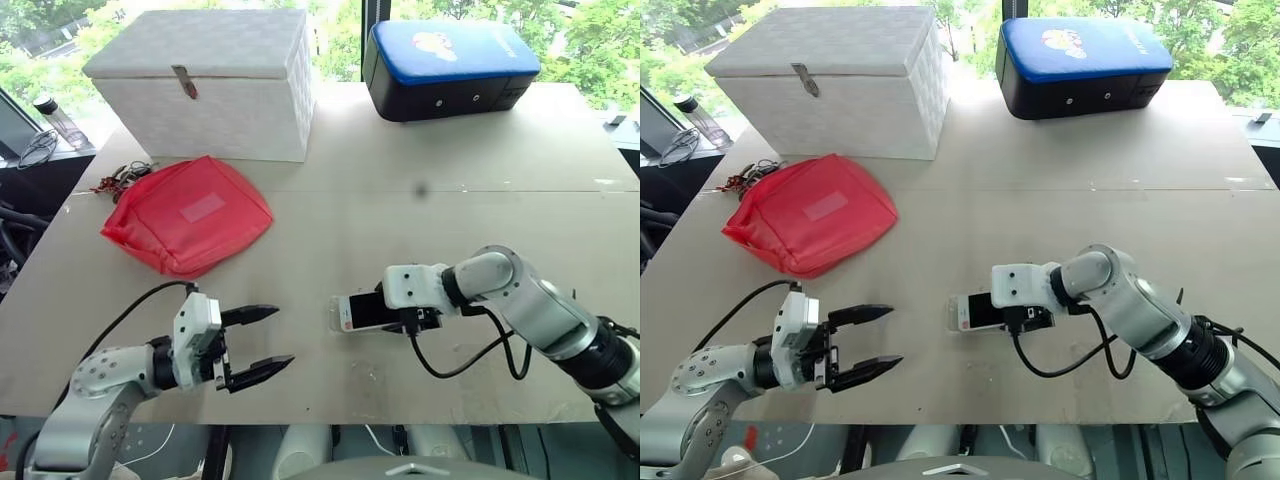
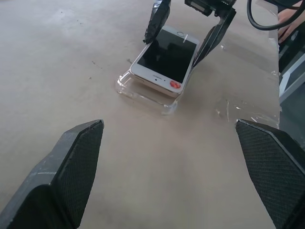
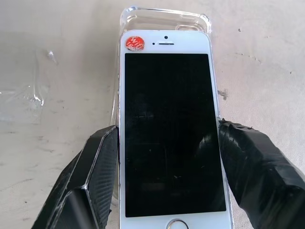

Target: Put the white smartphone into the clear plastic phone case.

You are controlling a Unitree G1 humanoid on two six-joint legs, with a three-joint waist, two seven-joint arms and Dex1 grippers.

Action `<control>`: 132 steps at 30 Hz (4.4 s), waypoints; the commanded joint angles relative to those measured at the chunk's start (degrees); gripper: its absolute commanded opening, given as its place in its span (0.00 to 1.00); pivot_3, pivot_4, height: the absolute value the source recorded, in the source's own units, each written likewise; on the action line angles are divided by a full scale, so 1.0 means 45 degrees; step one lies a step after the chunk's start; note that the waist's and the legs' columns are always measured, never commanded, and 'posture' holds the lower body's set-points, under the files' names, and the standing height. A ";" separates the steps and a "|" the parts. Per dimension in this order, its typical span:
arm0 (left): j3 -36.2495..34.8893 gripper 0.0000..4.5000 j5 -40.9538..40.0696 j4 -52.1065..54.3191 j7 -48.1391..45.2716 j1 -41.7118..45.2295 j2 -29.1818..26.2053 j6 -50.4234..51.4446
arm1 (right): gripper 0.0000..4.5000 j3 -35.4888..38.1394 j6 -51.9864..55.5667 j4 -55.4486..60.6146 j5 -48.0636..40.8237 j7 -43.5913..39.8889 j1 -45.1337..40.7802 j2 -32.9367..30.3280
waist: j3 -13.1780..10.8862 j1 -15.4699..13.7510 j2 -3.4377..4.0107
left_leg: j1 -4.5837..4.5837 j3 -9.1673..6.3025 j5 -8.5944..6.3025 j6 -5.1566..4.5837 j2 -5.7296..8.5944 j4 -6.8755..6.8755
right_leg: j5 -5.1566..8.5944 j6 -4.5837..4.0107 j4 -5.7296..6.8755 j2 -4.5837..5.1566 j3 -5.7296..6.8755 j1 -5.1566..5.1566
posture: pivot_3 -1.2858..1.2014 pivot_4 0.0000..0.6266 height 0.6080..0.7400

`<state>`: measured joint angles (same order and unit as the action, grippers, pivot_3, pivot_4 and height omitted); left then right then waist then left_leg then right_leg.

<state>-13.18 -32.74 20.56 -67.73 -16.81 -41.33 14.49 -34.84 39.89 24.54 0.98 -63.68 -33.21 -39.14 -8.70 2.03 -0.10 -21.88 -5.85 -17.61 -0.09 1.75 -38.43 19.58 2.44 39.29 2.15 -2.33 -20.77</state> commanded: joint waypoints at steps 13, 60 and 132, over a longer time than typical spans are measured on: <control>0.0235 1.00 -0.0078 -0.0281 -0.0030 0.0683 -0.0064 -0.0155 | 0.61 -0.0863 0.1174 0.0188 0.0304 -0.0470 -0.0011 -0.0545 | 0.0015 -0.0009 -0.0024 | -0.0005 -0.0004 -0.0001 -0.0001 0.0001 0.0012 | -0.0001 0.0000 -0.0041 0.0002 0.0009 0.0009 | 0.52 0.24 1.00; 0.0695 1.00 0.0165 -0.0617 -0.0066 0.1284 0.0221 -0.0474 | 0.61 -0.1247 -0.2092 -0.0880 0.1947 -0.2369 0.0435 -0.0755 | 0.0075 -0.0238 -0.0086 | 0.0032 -0.0010 0.0013 0.0022 -0.0002 0.0015 | -0.0006 -0.0009 -0.0019 0.0003 0.0028 0.0028 | 0.52 0.24 1.00; 0.0896 1.00 -0.0599 -0.1551 -0.1996 0.1841 -0.0078 -0.1396 | 0.82 0.1007 -0.0257 0.1717 -0.1064 -0.0530 0.1521 -0.2299 | 0.0052 -0.0233 -0.0046 | -0.0023 -0.0068 0.0010 0.0017 0.0007 0.0014 | -0.0006 -0.0010 -0.0070 0.0015 0.0102 0.0023 | 0.52 0.24 1.00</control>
<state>-7.13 -33.02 10.90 -75.38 -8.10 -41.03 8.37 -29.56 39.45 32.57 -5.10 -66.53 -26.67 -49.12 -8.47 0.99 -0.31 -21.99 -6.17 -17.57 -0.01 1.78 -38.36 19.55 2.40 38.97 2.22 -1.86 -20.66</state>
